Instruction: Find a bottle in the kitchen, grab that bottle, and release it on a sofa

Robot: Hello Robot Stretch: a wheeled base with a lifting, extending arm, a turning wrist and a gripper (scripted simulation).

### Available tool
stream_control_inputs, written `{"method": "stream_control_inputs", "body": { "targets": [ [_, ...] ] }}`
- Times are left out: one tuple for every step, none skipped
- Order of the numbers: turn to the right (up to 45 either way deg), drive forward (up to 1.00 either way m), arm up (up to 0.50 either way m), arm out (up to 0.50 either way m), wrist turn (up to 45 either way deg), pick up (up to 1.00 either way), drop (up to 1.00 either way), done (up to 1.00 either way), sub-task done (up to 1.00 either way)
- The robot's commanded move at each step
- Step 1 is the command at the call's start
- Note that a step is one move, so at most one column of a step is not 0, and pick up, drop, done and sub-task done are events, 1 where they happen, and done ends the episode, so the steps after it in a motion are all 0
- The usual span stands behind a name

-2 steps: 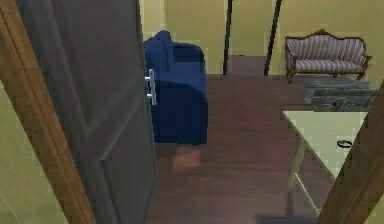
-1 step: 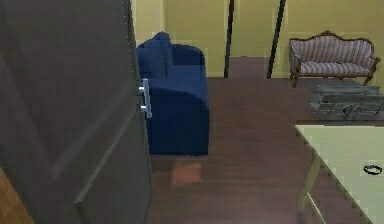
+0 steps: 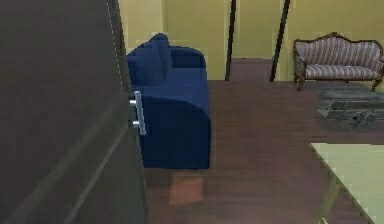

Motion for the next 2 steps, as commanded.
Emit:
{"method": "stream_control_inputs", "body": {
  "targets": [
    [18.0, 0.0, 0.0, 0.0, 0.0, 0.0, 0.0, 0.0, 0.0],
    [0.0, 1.0, 0.0, 0.0, 0.0, 0.0, 0.0, 0.0, 0.0]
  ]
}}
